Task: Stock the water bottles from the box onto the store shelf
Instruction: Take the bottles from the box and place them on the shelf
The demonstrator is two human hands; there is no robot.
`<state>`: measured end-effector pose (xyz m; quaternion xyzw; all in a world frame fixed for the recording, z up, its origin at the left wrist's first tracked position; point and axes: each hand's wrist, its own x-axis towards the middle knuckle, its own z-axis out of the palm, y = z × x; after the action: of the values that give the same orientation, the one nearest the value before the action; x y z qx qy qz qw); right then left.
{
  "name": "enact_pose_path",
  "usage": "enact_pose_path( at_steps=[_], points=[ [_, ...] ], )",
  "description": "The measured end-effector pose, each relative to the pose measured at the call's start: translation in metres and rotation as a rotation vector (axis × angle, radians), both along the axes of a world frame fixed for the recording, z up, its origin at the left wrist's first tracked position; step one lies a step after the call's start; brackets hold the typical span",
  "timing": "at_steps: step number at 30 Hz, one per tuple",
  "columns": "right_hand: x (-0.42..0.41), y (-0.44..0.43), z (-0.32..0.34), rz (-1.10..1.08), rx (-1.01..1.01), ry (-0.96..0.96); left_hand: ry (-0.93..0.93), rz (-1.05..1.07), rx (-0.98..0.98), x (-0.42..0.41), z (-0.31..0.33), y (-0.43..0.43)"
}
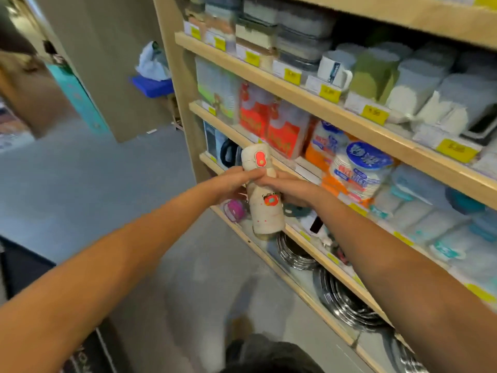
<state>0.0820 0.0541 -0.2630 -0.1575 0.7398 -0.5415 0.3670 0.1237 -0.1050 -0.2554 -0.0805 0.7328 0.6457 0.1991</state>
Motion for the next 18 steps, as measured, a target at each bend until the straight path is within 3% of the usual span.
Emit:
enact_pose_path(
  at_steps=[10, 18],
  points=[
    [-0.096, -0.156, 0.022, 0.050, -0.052, 0.080, 0.096, 0.132, -0.056, -0.087, 0.023, -0.148],
    [-0.152, -0.250, 0.050, -0.162, -0.030, 0.150, 0.178, 0.035, -0.107, -0.161, 0.056, -0.242]
  ],
)
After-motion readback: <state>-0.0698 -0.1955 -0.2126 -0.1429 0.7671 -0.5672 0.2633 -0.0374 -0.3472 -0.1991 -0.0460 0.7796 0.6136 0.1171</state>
